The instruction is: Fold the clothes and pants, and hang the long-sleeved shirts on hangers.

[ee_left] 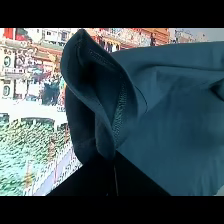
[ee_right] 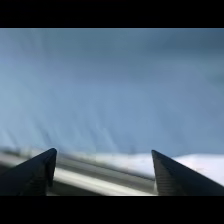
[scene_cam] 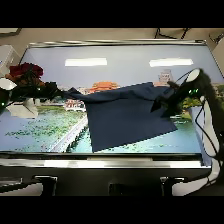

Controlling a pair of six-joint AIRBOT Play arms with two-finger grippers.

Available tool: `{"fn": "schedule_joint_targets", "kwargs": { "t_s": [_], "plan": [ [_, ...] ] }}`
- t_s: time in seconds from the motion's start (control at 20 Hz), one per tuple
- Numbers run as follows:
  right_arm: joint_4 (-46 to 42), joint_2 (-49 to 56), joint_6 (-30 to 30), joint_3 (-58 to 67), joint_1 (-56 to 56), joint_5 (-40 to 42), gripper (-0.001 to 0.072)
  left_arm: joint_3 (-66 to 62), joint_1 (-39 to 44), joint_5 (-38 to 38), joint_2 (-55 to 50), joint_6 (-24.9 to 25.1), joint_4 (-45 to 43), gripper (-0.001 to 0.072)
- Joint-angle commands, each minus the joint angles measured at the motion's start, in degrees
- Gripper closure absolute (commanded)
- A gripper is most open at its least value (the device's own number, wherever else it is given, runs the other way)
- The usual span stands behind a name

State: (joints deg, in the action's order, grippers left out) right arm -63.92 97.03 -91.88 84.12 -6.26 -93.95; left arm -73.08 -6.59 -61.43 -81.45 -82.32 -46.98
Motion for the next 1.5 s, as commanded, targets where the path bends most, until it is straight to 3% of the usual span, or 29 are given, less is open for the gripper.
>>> {"fn": "schedule_joint_targets", "kwargs": {
  "t_s": [0.0,0.15,0.3,0.45,0.5,0.6,0.65,0.8,1.05,1.25,1.3,1.35,1.4,1.45],
  "plan": [
    [8.68,-11.98,2.58,-29.59,2.62,14.51,0.0015,0.09,-0.13,-0.37,-0.09,1.25,0.04,0.0684],
    [17.07,-19.80,2.75,-44.81,2.58,25.03,0.0015,0.09,-0.13,-0.57,-0.09,1.57,0.02,0.0684],
    [21.07,-21.27,2.54,-50.69,2.58,29.59,0.0014,0.09,-0.15,-0.52,-0.13,3.04,0.02,0.0684],
    [26.91,-21.27,4.13,-52.00,2.64,40.41,0.0055,0.09,-0.15,-0.57,-0.13,3.04,0.02,0.0684],
    [29.57,-21.27,4.35,-52.00,2.64,43.89,0.0121,0.09,-0.13,-0.59,-0.13,3.04,0.02,0.0684],
    [34.49,-21.27,4.31,-51.93,2.62,48.57,0.0579,0.09,-0.15,-0.59,-0.13,3.02,0.04,0.0684],
    [36.65,-21.40,4.37,-51.60,2.47,49.27,0.0678,0.09,-0.17,-0.59,-0.13,3.02,0.02,0.0684],
    [30.80,-22.80,5.81,-44.54,1.27,48.96,0.0679,0.09,-0.24,-0.57,-0.13,3.04,-0.15,0.0683],
    [11.54,-22.93,-6.62,-30.21,-13.64,45.38,0.0678,0.11,-0.15,-4.61,-1.07,3.02,-3.06,0.0684],
    [3.72,-20.26,-4.87,-30.23,-16.02,33.38,0.0676,0.22,1.27,-9.57,-3.65,3.02,-2.99,0.0684],
    [3.50,-19.65,-3.45,-30.34,-15.54,31.01,0.0638,0.26,1.77,-9.60,-4.11,3.02,-3.02,0.0683],
    [3.56,-19.34,-1.40,-30.47,-14.86,27.85,0.0439,0.26,2.21,-9.51,-4.35,3.02,-2.99,0.0684],
    [3.32,-19.37,1.55,-30.62,-14.32,23.67,0.0173,0.24,2.45,-9.51,-4.44,3.02,-2.99,0.0684],
    [3.08,-19.37,4.35,-31.32,-13.66,18.71,0.0088,0.24,2.51,-9.53,-4.44,3.04,-2.99,0.0684]
  ]
}}
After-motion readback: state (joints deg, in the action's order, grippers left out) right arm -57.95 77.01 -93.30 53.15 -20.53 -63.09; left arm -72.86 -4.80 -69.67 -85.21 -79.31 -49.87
